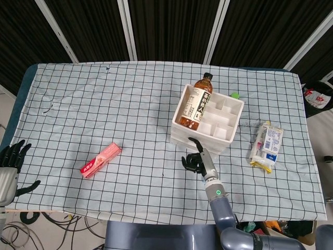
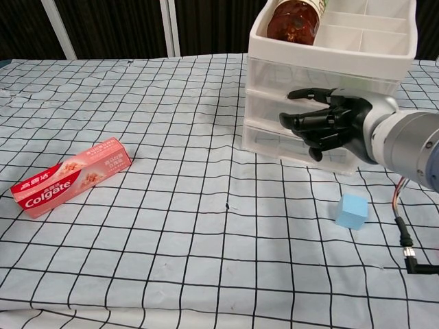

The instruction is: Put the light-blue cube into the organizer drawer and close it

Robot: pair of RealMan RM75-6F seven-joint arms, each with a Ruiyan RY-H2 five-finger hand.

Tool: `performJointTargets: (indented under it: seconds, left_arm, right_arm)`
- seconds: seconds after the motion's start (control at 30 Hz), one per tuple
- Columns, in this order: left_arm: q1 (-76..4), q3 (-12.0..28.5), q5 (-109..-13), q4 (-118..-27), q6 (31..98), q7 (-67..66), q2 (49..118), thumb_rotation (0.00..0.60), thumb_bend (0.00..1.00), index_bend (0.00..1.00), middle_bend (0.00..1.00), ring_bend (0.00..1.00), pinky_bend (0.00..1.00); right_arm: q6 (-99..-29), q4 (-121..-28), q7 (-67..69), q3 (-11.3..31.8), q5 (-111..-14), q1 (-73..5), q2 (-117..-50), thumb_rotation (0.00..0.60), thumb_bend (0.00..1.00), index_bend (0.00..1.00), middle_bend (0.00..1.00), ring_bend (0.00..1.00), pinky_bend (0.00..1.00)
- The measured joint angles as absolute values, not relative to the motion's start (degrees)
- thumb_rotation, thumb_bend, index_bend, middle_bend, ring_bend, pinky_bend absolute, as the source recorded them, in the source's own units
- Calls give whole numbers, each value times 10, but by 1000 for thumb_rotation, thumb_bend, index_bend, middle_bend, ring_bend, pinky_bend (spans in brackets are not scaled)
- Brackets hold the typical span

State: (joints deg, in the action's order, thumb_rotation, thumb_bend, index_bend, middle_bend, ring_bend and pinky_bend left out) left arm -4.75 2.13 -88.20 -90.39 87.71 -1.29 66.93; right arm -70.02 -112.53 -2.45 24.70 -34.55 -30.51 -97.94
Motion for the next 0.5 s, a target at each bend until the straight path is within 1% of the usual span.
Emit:
performJointTargets:
  seconds: [0.37,0.43,0.5]
  left_arm:
    - [-48,21,-883,-903,878,-14,670,600,7,0,0,0,0]
    - [-48,21,-883,-903,877,-14,670,600,7,0,0,0,0]
    - [-48,21,-883,-903,877,-14,670,600,7,0,0,0,0]
  right_arm:
    - [-695,-1152,-18,223,-362,-292,-966,600,411,154,803,843,772]
    - [-696,-1154,-19,219,-365,-291,-964,600,411,107,799,839,772]
    - [-695,-1160,-20,212,-369,-289,-962,600,412,25,795,834,772]
